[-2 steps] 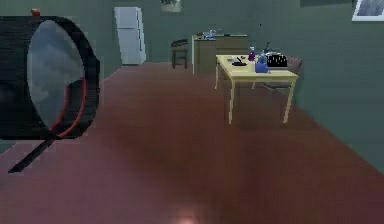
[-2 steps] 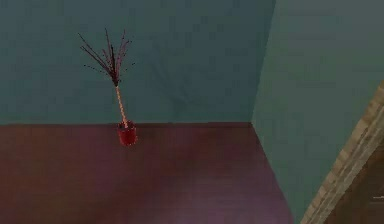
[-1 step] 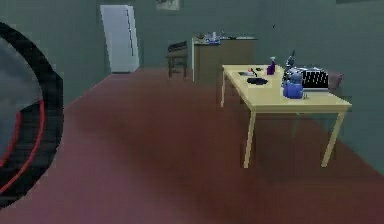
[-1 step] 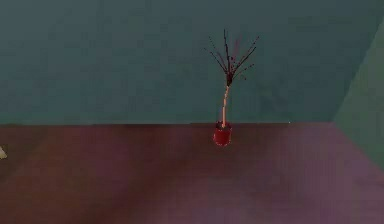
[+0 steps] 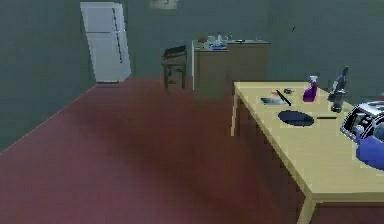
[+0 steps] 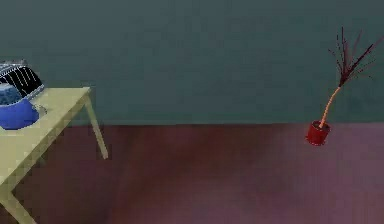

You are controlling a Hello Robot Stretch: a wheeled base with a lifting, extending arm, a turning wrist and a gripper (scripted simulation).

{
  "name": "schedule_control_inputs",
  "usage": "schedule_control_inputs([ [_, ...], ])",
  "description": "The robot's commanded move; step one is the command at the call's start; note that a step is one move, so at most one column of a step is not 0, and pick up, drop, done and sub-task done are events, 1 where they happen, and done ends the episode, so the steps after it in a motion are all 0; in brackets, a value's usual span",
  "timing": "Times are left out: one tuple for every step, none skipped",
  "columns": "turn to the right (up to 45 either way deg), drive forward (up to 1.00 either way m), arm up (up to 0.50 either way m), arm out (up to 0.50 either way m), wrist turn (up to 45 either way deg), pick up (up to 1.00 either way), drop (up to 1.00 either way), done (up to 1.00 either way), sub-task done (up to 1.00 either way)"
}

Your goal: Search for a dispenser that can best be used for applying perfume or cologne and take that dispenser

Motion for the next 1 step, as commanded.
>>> schedule_control_inputs([
  [0.0, 1.0, 0.0, 0.0, 0.0, 0.0, 0.0, 0.0, 0.0],
])
